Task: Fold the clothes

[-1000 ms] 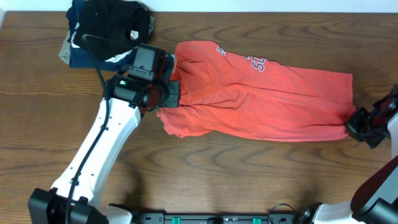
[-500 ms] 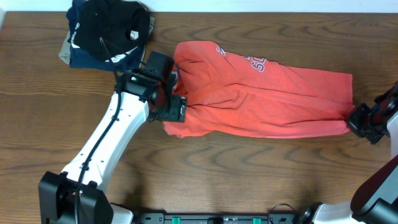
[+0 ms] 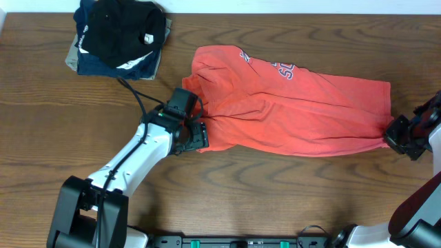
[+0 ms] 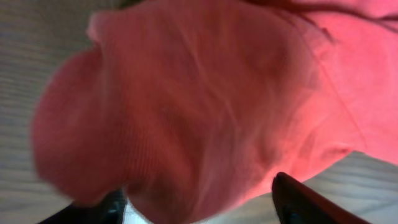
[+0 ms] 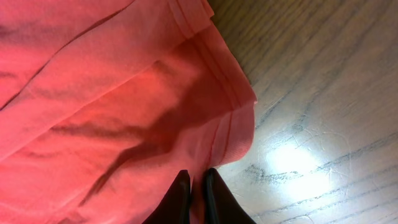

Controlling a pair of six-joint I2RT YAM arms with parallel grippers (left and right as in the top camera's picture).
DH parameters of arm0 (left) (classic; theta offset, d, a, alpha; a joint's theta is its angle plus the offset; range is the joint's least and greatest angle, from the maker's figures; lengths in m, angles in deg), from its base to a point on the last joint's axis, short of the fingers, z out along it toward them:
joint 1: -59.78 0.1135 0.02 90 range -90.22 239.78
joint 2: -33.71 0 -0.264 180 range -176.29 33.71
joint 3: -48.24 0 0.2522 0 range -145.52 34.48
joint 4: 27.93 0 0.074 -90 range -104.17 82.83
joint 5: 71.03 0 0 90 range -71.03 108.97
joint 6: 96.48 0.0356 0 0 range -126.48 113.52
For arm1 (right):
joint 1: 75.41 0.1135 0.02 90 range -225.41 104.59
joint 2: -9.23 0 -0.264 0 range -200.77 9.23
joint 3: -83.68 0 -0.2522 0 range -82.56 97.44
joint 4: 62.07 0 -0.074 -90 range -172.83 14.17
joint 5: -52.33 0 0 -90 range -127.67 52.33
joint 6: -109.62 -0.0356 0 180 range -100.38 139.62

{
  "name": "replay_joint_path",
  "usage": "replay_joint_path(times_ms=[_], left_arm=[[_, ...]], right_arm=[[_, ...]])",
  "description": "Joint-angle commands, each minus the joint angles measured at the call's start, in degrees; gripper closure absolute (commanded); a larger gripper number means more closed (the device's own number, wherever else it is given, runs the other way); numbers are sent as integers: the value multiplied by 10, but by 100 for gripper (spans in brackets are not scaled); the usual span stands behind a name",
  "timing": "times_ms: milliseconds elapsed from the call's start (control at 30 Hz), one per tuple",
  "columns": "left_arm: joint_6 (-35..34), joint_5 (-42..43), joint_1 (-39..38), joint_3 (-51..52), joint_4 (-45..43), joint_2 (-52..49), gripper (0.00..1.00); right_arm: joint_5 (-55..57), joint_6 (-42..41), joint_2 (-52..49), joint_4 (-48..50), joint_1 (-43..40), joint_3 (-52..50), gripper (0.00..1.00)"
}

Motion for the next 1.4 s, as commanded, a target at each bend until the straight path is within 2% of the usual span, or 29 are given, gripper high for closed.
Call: replay_joint_path(times_ms=[0,100,267,333,400,433,467,667,1067,1200,1367], left_arm=[[-18,-39,0,10,-5,-6,30],[-17,-50,0,10,-14,-11,36],[-11,-52,0,10,-34,-32,51],[-11,-52,0,10,-37,-42,62],[-4,-52,0,10,-37,-44,79],[2,-52,0,10,-38,-43,91],[7,-52,0,10,-39,-43,94],[28,-52,1,-19,-10,-40,94],[28,-48,0,-134,227,24,94],[38,-48,0,-162,209,24,94],[61,-53,0,-200,113,23,94]], right_arm=[[-2,9,0,-2,6,10,91],[3,9,0,-2,6,10,91],[9,9,0,-3,6,10,93],[14,9,0,-4,6,10,95],[17,9,0,-4,6,10,99],[17,9,0,-4,6,10,99],[17,9,0,-4,6,10,99],[20,9,0,-6,6,10,99],[24,13,0,-5,6,10,99],[23,13,0,-3,6,10,99],[19,13,0,-2,6,11,99]])
